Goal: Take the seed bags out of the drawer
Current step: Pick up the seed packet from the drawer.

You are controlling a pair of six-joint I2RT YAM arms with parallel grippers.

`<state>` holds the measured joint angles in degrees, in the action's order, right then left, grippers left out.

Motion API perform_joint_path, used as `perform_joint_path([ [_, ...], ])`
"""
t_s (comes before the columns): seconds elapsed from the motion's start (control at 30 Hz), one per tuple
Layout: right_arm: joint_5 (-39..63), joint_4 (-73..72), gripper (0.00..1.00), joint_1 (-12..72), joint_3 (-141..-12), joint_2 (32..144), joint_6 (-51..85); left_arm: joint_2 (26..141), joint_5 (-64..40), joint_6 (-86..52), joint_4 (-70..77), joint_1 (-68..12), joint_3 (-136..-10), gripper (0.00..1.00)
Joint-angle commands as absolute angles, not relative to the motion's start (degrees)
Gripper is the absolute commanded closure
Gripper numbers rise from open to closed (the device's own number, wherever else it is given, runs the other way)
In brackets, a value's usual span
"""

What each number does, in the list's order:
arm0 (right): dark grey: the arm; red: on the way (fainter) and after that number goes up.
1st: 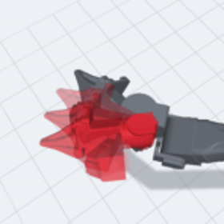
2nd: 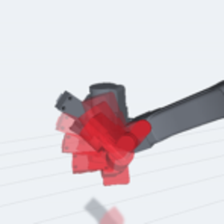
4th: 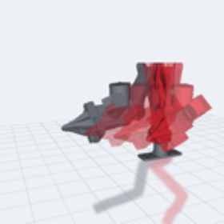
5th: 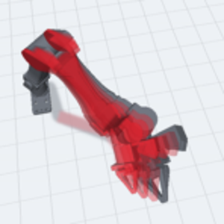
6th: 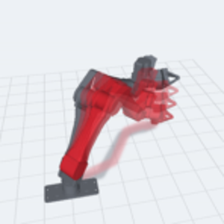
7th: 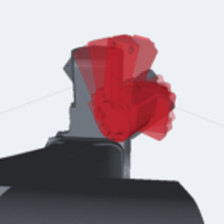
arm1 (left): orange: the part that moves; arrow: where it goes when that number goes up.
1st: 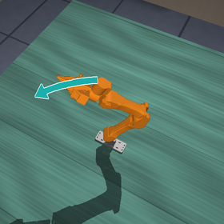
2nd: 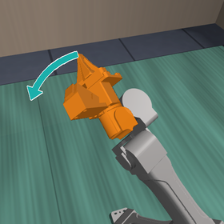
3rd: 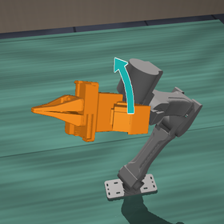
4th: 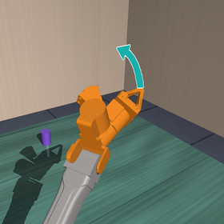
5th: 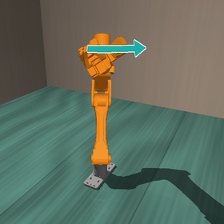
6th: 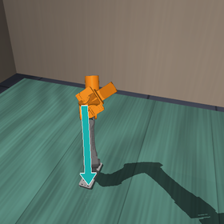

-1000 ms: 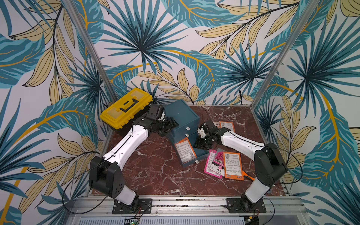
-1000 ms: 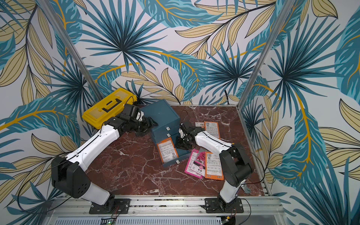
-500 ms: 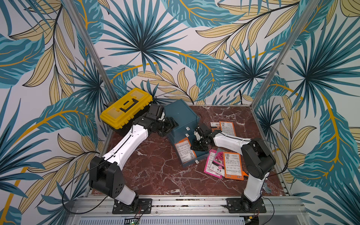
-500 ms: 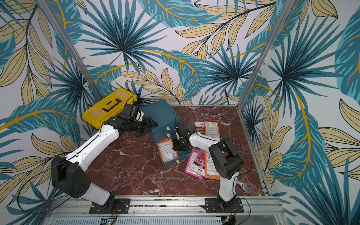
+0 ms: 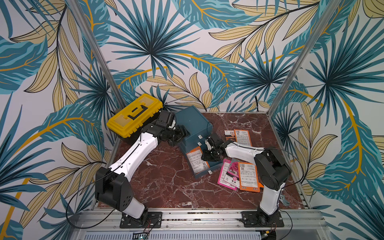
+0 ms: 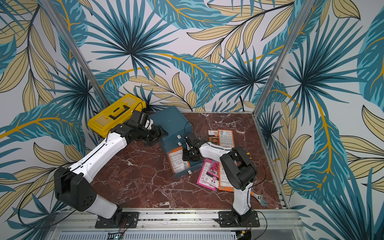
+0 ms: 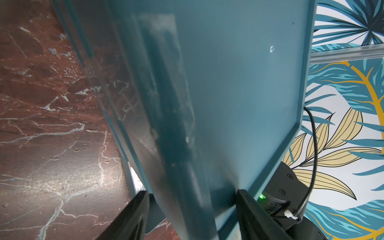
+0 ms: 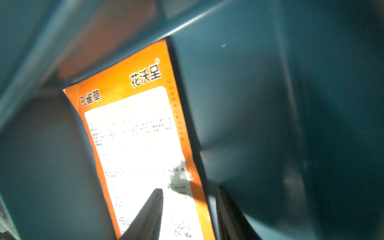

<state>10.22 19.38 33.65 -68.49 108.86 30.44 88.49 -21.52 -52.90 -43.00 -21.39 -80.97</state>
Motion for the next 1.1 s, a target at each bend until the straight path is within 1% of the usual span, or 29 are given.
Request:
perform_joint_path([
  [0.0, 14.3, 15.4, 0.59, 34.3, -67.7, 112.1, 32.4, 88.9, -21.6, -51.6, -44.7, -21.5, -83.1, 0.3],
  [0.2, 20.9, 8.2, 0.65, 34.3, -66.2, 114.2, 37.7, 88.5, -21.6, -51.9, -44.4, -21.5, -82.6, 0.3],
  [0.33, 22.2, 6.7, 0.7, 34.3, -65.4, 114.8, 39.2, 88.0, -21.4, -52.1, -44.1, -21.6, -82.1, 0.3],
  [0.37, 22.2, 6.8, 0.74, 34.3, -65.4, 114.7, 39.4, 87.9, -21.4, -52.1, -44.0, -21.6, -81.9, 0.3],
  [0.4, 22.1, 7.1, 0.8, 34.3, -65.3, 114.6, 39.5, 87.7, -21.3, -52.1, -44.0, -21.5, -81.8, 0.3],
  [0.43, 21.9, 7.2, 0.84, 34.3, -65.3, 114.5, 39.6, 87.6, -21.2, -52.1, -44.0, -21.6, -81.7, 0.3],
  [0.57, 20.9, 7.9, 0.96, 34.1, -64.8, 113.1, 40.9, 87.3, -21.0, -52.1, -43.9, -21.6, -81.3, 0.3],
  [0.63, 20.2, 8.4, 1.0, 33.9, -64.5, 112.1, 41.9, 87.1, -20.9, -52.3, -43.8, -21.6, -80.9, 0.3],
  [0.83, 20.1, 9.7, 1.0, 32.5, -64.2, 108.8, 44.8, 86.4, -20.5, -52.3, -43.6, -21.6, -80.4, 0.3],
  [1.07, 18.2, 16.8, 1.0, 32.2, -67.1, 106.3, 43.2, 86.3, -20.7, -52.6, -43.4, -21.6, -79.7, 0.3],
])
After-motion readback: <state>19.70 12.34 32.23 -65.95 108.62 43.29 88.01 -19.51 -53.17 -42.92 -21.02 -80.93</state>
